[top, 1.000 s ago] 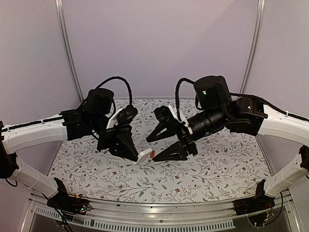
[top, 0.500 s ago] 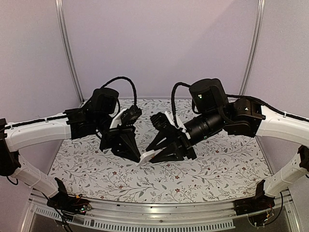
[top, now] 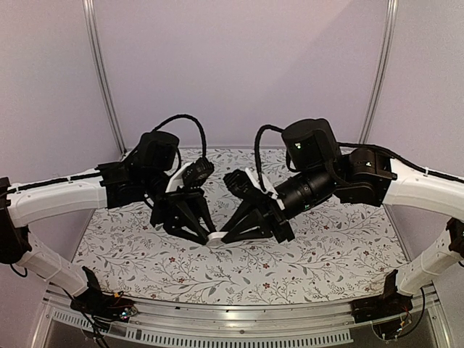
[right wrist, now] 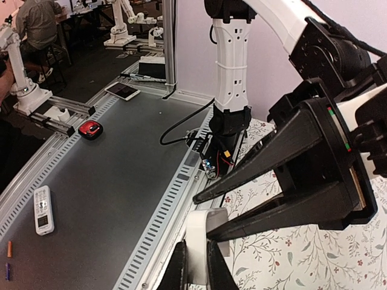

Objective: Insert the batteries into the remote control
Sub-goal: Pass from the left arm to the right, then pass from the right arm to the left

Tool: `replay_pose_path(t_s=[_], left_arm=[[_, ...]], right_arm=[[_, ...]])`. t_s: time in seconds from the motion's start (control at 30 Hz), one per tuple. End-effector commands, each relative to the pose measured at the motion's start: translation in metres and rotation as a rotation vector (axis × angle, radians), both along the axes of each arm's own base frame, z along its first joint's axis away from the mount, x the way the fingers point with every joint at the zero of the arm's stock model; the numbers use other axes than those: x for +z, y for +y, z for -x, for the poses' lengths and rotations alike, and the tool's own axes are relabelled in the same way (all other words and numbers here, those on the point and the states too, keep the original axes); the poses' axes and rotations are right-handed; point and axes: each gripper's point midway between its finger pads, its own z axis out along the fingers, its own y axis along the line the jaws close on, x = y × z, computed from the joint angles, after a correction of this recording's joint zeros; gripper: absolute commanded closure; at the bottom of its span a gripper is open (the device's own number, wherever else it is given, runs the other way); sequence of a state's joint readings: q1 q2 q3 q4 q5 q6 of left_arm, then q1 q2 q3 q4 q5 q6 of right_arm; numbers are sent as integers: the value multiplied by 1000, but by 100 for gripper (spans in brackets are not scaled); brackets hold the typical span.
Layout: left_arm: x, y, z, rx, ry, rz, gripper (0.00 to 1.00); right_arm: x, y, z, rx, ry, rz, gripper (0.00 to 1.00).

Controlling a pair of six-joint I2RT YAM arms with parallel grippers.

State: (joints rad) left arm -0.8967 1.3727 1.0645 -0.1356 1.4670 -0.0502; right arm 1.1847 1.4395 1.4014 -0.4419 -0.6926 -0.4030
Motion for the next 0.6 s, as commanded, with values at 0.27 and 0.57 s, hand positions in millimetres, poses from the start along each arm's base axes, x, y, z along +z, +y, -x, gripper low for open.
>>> replay_pose_path(t_s=[0.27,0.57], left_arm=[[8,-3,-44,336,-150,19,41],[23,58,-116,1032,-567,151,0]], right_arm=[[5,1,-12,-51,97,20,100],[-13,-20,-76,-246,439,86,100]])
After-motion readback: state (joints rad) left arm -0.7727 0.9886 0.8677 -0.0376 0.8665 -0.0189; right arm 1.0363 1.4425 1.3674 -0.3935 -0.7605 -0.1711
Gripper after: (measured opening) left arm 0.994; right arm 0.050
